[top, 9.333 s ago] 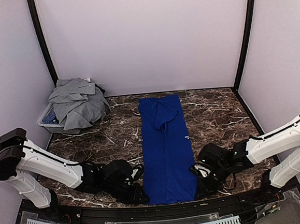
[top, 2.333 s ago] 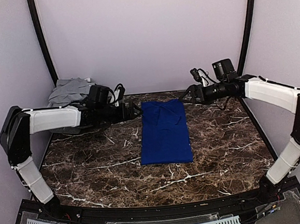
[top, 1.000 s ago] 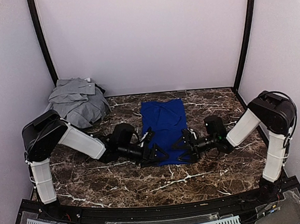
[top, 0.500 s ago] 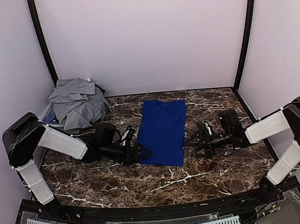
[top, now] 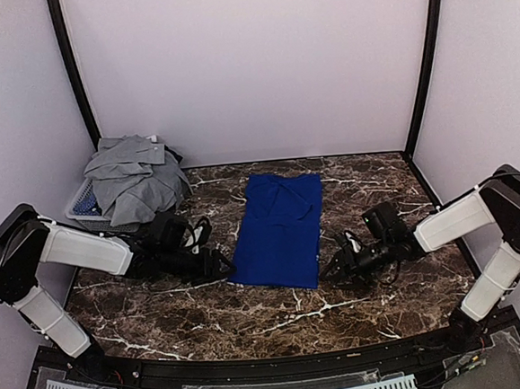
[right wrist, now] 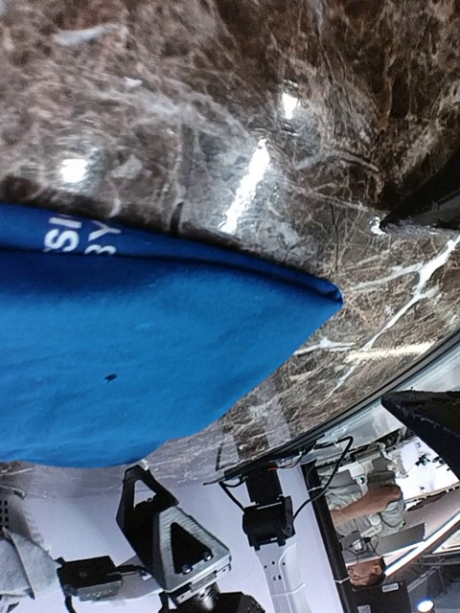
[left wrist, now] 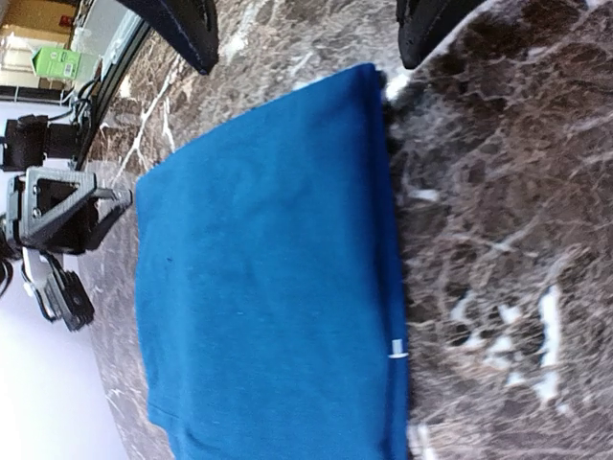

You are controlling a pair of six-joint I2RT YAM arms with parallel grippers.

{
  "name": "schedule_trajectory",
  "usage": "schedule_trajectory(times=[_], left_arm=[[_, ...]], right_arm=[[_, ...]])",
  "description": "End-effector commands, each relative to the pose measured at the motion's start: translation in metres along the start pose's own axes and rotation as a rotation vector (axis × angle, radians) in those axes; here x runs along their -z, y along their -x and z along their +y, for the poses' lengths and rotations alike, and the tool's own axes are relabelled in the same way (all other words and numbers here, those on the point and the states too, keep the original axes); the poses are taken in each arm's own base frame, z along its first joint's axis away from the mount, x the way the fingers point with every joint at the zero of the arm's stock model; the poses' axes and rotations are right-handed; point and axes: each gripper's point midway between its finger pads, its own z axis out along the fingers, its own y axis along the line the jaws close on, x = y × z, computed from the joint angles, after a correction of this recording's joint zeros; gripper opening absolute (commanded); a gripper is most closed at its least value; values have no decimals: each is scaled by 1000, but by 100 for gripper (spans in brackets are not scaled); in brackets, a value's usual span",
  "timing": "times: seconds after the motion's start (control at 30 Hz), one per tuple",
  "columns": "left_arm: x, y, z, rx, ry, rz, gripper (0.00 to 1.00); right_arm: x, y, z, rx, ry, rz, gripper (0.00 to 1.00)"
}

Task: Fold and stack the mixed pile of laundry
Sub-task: Smooth out the 2/3-rectangle-folded T-shirt at the center of the board, then pick up the 2/3-rectangle-folded T-shirt from the center of the board.

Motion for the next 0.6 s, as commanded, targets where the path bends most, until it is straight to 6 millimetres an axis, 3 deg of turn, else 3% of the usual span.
schedule_trajectory(times=[0.0, 0.27, 0.57], left_arm=[[-2, -6, 27, 6, 115, 27, 59], [-13, -12, 42, -15, 161, 67, 44], [-21, -19, 46, -34, 156, 109, 37]], right_arm=[[-14, -3, -8, -27, -57, -1, 49], [-32, 1, -14, -51, -91, -1, 40], [-47, 3, -26, -71, -114, 7, 29]])
